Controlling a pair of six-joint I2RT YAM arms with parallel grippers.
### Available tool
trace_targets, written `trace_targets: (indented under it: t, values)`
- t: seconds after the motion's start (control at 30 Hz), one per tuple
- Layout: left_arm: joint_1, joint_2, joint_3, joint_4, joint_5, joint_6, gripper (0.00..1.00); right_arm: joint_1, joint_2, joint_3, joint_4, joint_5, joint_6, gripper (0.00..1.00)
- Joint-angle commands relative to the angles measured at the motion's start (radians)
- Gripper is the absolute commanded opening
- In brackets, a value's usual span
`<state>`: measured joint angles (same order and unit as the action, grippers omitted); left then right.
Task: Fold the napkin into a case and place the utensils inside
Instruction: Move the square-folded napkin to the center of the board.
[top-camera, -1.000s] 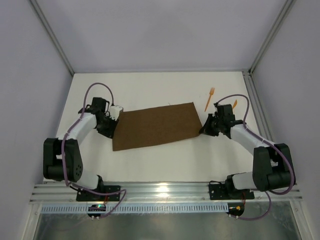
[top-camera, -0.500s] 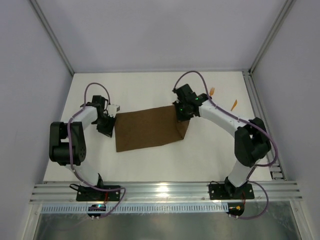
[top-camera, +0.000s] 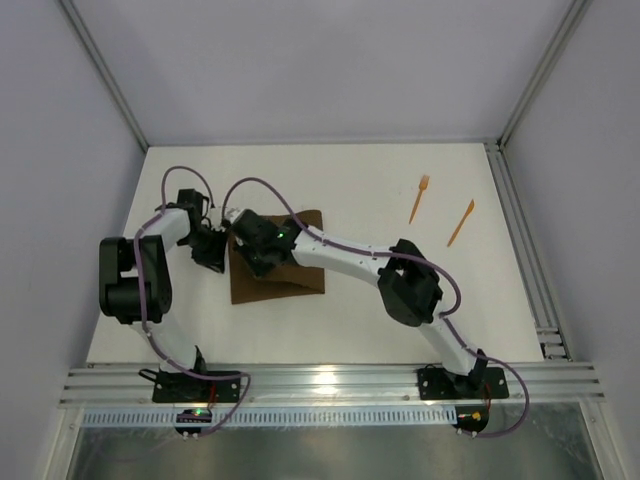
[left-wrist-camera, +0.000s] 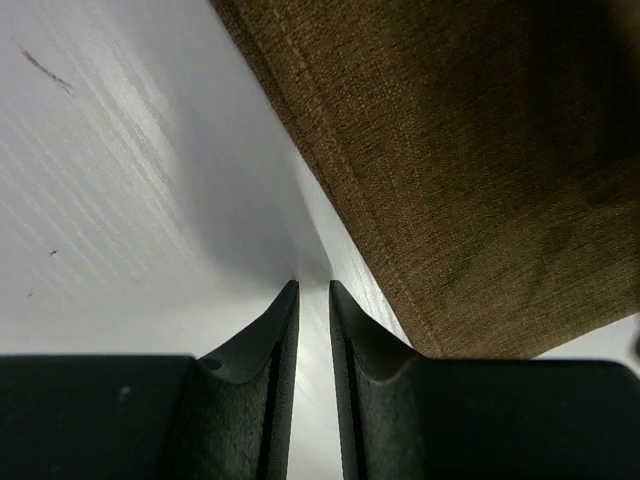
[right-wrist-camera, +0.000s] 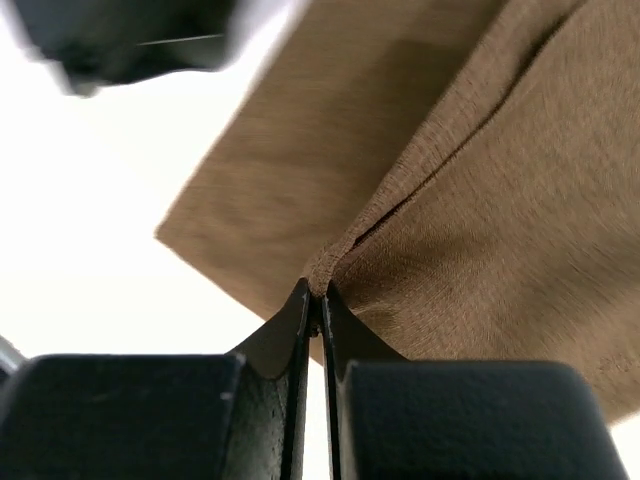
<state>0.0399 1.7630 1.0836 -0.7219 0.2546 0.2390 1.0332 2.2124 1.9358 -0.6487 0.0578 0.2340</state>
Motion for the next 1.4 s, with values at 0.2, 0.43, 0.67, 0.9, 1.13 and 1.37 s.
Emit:
trace_targets:
  t: [0.2, 0.43, 0.67, 0.9, 1.13, 1.37]
  values:
    - [0.0, 0.073, 0.007, -0.005, 0.124, -0.015, 0.19, 0.07, -0.008, -0.018, 0.184, -0.022, -0.054, 0.03]
    - [-0.001, 0.108, 0.009, 0.004, 0.129, -0.015, 0.03, 0.094, -0.068, -0.081, 0.29, -0.039, -0.09, 0.03]
    - [0.006, 0.073, -0.001, 0.018, 0.117, -0.017, 0.0, 0.108, -0.178, -0.25, 0.44, -0.084, -0.055, 0.03]
    - [0.011, 0.039, -0.004, 0.021, 0.101, -0.018, 0.0, 0.108, -0.133, -0.238, 0.446, -0.13, -0.009, 0.03]
    - [0.029, 0.013, -0.004, 0.009, 0.097, -0.015, 0.04, 0.102, -0.026, -0.136, 0.351, -0.122, 0.031, 0.05]
    - [0.058, -0.037, 0.018, -0.025, 0.025, -0.006, 0.2, 0.097, -0.016, -0.115, 0.357, -0.193, 0.033, 0.49]
